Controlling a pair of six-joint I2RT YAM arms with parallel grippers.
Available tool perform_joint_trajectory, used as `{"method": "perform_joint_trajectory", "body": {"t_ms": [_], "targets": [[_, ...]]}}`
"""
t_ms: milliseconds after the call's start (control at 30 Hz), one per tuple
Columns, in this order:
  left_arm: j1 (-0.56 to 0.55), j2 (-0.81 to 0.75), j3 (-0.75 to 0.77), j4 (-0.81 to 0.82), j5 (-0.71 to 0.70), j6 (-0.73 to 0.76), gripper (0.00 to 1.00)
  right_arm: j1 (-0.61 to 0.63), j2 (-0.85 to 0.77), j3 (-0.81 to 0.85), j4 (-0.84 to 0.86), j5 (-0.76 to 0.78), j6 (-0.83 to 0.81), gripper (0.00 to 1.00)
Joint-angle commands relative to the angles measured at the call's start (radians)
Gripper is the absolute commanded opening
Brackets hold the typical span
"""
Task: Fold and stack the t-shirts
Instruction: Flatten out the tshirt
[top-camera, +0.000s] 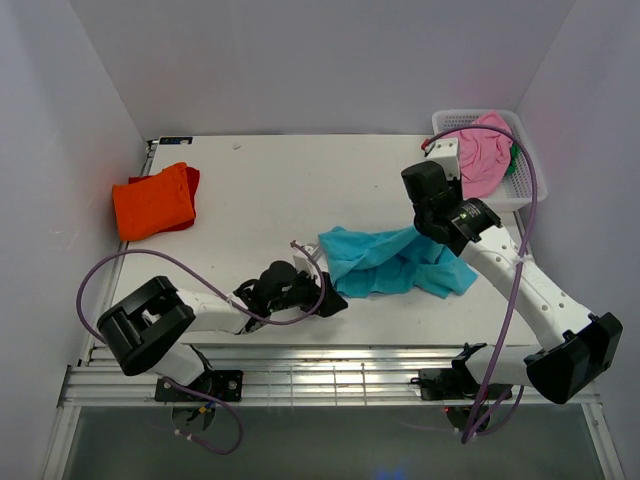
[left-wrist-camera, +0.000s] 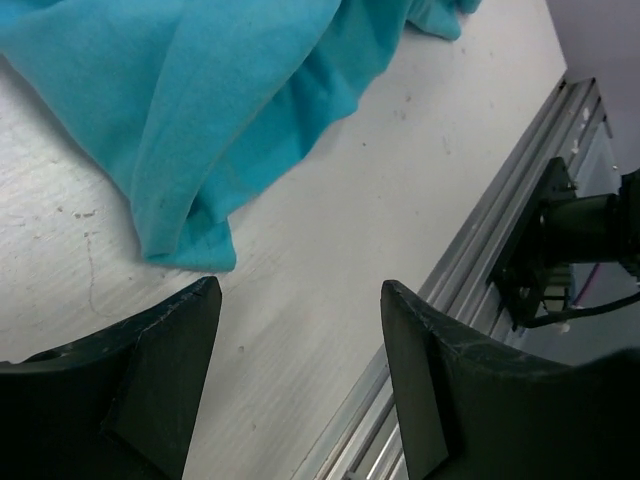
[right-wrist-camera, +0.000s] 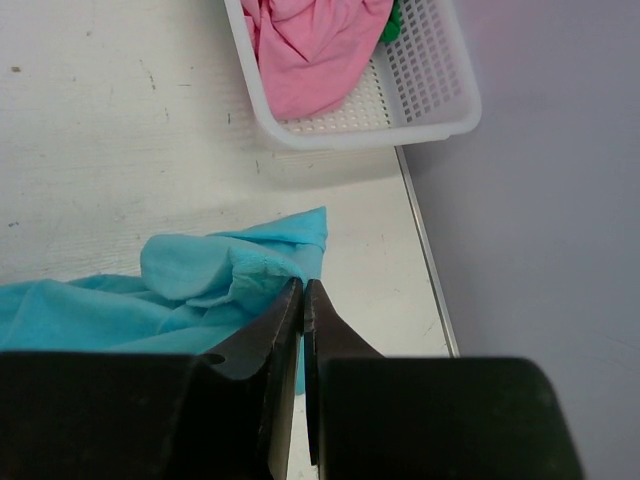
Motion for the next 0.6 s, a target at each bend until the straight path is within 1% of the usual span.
{"method": "perform_joint_trajectory", "body": {"t_ms": [0, 67, 100, 233, 300, 400, 567], "targets": [[-0.036, -0.024, -0.017, 0.018, -0.227, 0.044, 0.73, -0.006, -0.021, 0.024, 0.016, 0.003, 0.023, 0.08], [-0.062, -0.044, -0.023, 0.01, -0.313, 0.058, 0.73, -0.007, -0.037, 0.02, 0.027, -0.005, 0.014, 0.08], [-0.072, -0.065, -0.026, 0.004, -0.383, 0.073, 0.72, -0.009, -0.041, 0.018, 0.033, -0.007, 0.011, 0.08], [-0.096, -0.105, -0.028, -0.028, -0.523, 0.104, 0.73, -0.013, -0.057, 0.006, 0.041, -0.025, 0.005, 0.08], [-0.096, -0.102, -0.021, -0.031, -0.548, 0.118, 0.73, -0.015, -0.058, -0.002, 0.041, -0.033, 0.006, 0.08], [-0.099, -0.064, 0.005, -0.03, -0.55, 0.142, 0.73, -0.017, -0.063, -0.011, 0.047, -0.048, 0.006, 0.08], [-0.112, 0.035, 0.038, -0.03, -0.551, 0.149, 0.72, -0.017, -0.075, -0.014, 0.05, -0.043, 0.005, 0.08]]}}
